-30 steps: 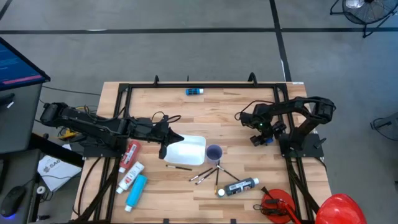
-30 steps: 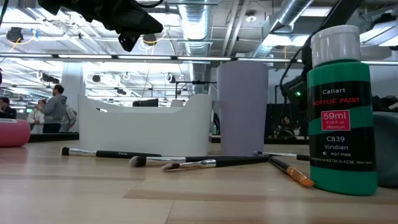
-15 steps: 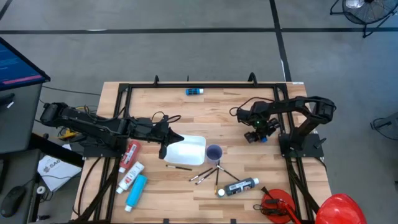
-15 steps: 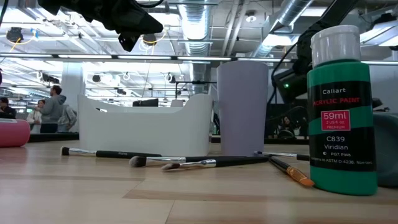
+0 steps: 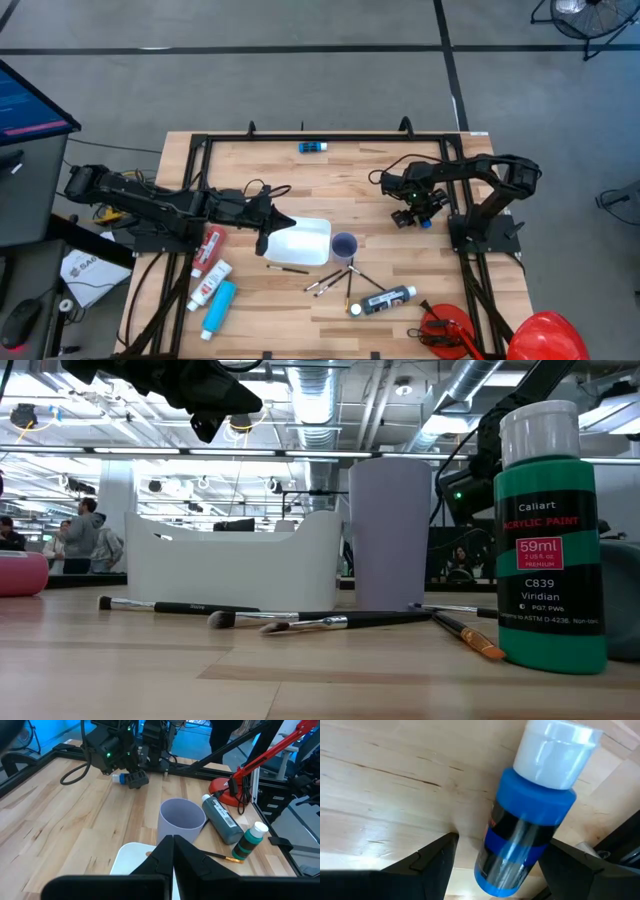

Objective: Pick & Place Paint Supplies
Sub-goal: Put the blue paint bottle into the white bin

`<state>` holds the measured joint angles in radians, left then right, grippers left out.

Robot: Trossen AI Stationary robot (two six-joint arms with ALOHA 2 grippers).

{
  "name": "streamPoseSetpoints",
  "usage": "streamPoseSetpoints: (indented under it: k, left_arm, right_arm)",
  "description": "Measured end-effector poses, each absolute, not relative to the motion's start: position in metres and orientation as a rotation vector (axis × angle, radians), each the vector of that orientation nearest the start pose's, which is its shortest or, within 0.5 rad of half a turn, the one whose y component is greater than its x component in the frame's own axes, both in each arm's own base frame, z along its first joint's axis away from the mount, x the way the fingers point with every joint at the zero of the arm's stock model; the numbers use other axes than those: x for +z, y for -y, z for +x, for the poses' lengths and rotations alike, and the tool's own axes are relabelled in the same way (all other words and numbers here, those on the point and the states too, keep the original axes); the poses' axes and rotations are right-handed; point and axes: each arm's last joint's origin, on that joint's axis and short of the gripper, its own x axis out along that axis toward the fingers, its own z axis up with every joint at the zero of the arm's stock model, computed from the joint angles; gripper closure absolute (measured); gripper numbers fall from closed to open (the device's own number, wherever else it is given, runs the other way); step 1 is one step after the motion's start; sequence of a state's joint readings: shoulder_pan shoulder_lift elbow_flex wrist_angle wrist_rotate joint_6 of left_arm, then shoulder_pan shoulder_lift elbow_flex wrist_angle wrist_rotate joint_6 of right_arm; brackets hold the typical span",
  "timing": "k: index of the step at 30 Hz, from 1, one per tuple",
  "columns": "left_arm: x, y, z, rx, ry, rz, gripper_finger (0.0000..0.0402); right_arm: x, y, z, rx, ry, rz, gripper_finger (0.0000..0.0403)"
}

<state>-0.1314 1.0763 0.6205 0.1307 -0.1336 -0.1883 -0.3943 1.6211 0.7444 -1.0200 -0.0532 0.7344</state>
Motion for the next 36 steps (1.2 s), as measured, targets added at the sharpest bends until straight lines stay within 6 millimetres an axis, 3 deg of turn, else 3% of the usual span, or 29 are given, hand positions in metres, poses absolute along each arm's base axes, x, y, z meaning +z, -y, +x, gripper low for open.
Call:
streamPoseSetpoints:
  k: [5, 16, 23, 29, 36]
  left_arm:
    - [0.251, 0.027, 0.231, 0.033, -0.321, -0.144, 0.04]
    - [0.251, 0.027, 0.231, 0.032, -0.32, -0.144, 0.04]
    - [0.251, 0.027, 0.231, 0.032, -0.32, -0.144, 0.04]
    - [0.251, 0.027, 0.231, 0.031, -0.32, -0.136, 0.04]
    - [0.251, 0.027, 0.231, 0.028, -0.32, -0.117, 0.04]
  right_arm:
    - [0.125, 0.077, 0.191, -0.923, -1.718, 0.919, 0.017]
    - [0.125, 0.07, 0.195, -0.889, -1.716, 0.863, 0.0285]
    - [0.131, 0.068, 0.196, -0.853, -1.685, 0.781, 0.0277]
    - [0.157, 0.073, 0.204, -0.855, -1.502, 0.725, 0.028]
    - [0.202, 0.072, 0.211, -0.751, -1.228, 0.703, 0.029]
